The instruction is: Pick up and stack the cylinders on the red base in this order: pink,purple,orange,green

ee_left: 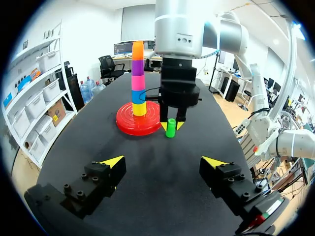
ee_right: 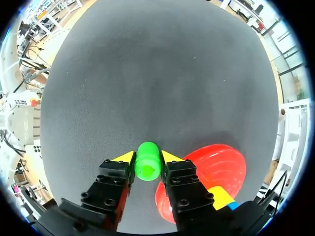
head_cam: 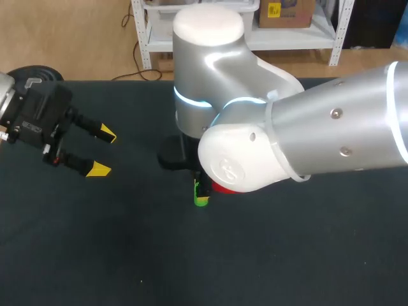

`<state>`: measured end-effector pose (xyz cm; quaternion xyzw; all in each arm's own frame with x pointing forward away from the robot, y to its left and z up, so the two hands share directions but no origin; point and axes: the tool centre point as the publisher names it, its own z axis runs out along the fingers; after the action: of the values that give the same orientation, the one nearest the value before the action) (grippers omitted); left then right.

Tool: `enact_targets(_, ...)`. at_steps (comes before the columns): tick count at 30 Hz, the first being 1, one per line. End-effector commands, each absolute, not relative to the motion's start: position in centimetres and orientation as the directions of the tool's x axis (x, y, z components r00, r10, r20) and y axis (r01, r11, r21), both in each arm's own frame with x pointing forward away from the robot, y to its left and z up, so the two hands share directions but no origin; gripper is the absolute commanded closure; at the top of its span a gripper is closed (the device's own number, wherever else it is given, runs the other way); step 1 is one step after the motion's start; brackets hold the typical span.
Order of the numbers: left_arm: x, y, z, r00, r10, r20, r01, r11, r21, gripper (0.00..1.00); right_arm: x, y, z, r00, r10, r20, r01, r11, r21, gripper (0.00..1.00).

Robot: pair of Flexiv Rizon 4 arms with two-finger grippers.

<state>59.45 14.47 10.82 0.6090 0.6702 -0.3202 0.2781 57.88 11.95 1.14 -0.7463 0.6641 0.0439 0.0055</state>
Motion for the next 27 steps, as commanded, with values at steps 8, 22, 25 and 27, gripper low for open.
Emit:
enact_targets(8,59.4,14.5,10.7,-0.101,0.636,-0.765,0.995,0.052,-0.088,0.00,58.1,11.0,12.0,0.015,-0.992,-0.126,-0.999,-0.010,-0.044,1.00)
enact_targets(22,59.4,14.5,10.7,-0.101,0.636,-0.765,0.995,0.052,-0.088,0.00,61.3,9.7,26.1,-0.087,-0.984,-0.153,-0.988,0.105,-0.110,1.00)
enact_targets(25,59.4,14.5,10.7,-0.101,0.636,-0.765,0.995,0.052,-0.088,0.00,62.2,8.9,27.8,-0.133,-0.976,-0.171,-0.982,0.153,-0.111,1.00)
enact_targets(27,59.4,14.5,10.7,-0.101,0.636,-0.765,0.995,0.052,-0.088,0.00,62.9,8.2,28.6,-0.184,-0.970,-0.159,-0.975,0.200,-0.094,1.00)
